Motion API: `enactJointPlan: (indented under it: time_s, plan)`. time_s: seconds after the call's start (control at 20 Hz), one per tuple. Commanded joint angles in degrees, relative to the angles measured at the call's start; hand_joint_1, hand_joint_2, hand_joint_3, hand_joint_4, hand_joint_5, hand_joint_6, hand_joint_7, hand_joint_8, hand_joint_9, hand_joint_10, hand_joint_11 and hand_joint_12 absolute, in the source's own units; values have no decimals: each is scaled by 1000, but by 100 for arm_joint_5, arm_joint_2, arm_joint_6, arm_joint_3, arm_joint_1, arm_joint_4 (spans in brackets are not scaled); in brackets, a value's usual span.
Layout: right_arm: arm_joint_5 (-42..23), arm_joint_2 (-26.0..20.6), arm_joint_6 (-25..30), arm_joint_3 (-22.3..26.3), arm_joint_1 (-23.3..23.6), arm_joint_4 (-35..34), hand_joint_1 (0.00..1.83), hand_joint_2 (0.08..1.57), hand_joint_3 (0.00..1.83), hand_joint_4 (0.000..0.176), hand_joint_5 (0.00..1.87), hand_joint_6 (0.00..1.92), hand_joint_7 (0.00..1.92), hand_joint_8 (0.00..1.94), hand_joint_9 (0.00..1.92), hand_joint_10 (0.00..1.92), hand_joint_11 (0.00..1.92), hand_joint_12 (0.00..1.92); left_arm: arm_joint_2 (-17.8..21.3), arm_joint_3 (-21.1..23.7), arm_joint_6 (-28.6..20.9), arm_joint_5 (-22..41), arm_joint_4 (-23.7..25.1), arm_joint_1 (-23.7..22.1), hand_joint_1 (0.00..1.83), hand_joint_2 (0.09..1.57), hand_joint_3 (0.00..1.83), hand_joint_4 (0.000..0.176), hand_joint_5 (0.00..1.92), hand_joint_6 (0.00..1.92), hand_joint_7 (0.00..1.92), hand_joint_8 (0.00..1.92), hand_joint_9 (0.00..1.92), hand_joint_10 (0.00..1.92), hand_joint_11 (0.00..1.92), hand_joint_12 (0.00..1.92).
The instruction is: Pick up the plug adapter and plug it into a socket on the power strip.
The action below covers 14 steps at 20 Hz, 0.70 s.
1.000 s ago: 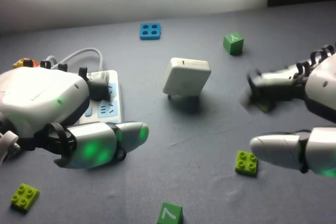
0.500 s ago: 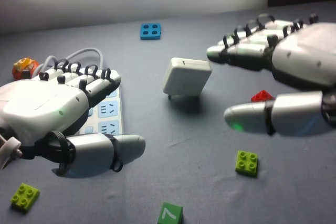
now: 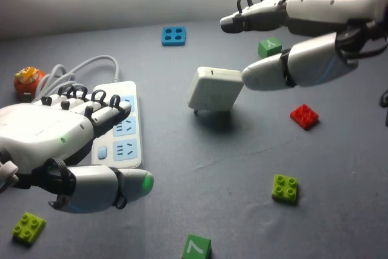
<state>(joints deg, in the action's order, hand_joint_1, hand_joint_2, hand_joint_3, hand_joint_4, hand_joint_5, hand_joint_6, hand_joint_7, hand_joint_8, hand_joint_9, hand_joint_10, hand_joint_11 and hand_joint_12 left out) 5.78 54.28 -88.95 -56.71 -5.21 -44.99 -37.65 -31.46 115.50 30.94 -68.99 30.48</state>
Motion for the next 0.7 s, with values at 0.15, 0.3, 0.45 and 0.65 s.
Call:
enactJointPlan:
  time_s: [0.15, 0.3, 0.45, 0.65]
  plan:
    - [539, 273, 359, -655, 421, -72, 362, 1145, 0, 0, 209, 8, 186, 7, 170, 9, 0, 518, -26, 34, -98, 183, 249, -80, 0, 1187, 14, 0, 2, 0, 10, 1, 3, 1, 0, 0]
    - [641, 543, 2651, -1029, 784, 1766, 515, 1098, 0, 0, 191, 1, 180, 1, 164, 2, 0, 513, -153, 91, -241, 448, 249, 134, 0, 1180, 9, 0, 8, 2, 27, 6, 13, 4, 0, 0]
    - [1040, 846, 4836, -1154, 988, 4734, 647, 1053, 0, 0, 141, 0, 124, 0, 120, 0, 0, 446, -422, 104, -633, 1008, 249, 453, 0, 1176, 6, 0, 2, 1, 21, 3, 5, 2, 0, 0]
    - [1715, 1495, 6520, -1849, 860, 6442, 938, 1003, 0, 0, 50, 0, 40, 0, 44, 0, 0, 214, -705, 104, -749, 1532, 249, 640, 0, 1182, 7, 0, 4, 1, 37, 8, 23, 8, 0, 0]
